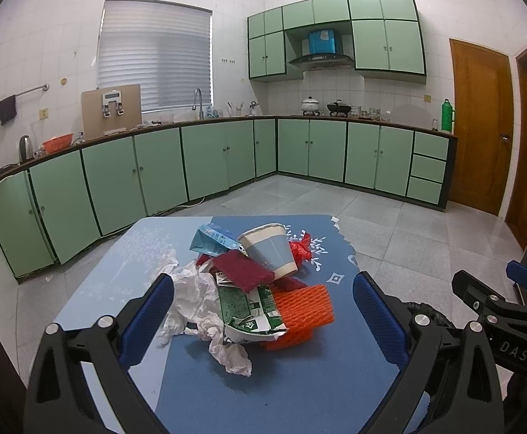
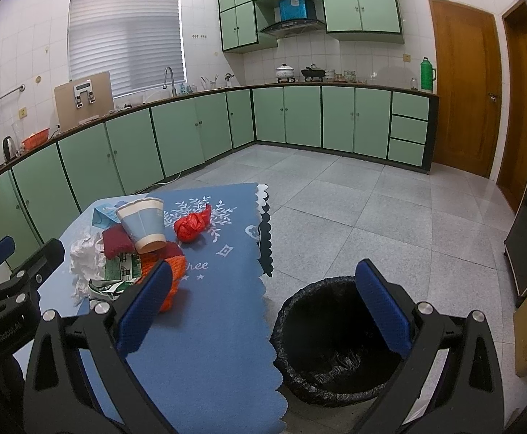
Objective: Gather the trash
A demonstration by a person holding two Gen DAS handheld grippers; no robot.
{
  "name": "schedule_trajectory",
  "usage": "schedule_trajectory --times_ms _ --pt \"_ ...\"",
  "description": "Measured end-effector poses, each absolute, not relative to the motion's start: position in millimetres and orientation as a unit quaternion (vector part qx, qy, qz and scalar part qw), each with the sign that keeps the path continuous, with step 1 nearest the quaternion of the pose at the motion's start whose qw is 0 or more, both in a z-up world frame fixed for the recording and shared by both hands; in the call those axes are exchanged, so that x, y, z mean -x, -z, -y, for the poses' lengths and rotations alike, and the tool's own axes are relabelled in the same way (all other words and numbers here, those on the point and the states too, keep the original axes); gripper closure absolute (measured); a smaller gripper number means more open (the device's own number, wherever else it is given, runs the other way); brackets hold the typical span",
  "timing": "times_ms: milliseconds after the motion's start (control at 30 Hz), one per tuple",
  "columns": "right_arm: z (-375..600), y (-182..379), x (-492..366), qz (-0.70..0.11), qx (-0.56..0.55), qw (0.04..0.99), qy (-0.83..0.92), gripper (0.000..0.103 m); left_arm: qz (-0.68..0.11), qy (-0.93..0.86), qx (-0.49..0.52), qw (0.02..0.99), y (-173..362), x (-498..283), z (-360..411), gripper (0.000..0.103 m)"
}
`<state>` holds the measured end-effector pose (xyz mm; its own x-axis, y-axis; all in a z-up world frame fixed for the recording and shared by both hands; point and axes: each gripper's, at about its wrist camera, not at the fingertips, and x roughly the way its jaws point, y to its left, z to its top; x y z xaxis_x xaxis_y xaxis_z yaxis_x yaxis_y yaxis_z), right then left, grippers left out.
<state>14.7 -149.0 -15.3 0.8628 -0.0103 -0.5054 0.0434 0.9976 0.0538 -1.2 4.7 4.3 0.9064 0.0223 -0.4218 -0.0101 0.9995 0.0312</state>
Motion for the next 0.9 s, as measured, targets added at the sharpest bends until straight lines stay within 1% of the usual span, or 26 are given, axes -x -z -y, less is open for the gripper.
schedule_trajectory --times_ms 900 --pt "146.1 29.5 -19.8 -0.27 -0.033 0.962 0.011 0.005 -0.224 -0.011 -0.016 0.974 2.9 -2.4 -3.1 0.006"
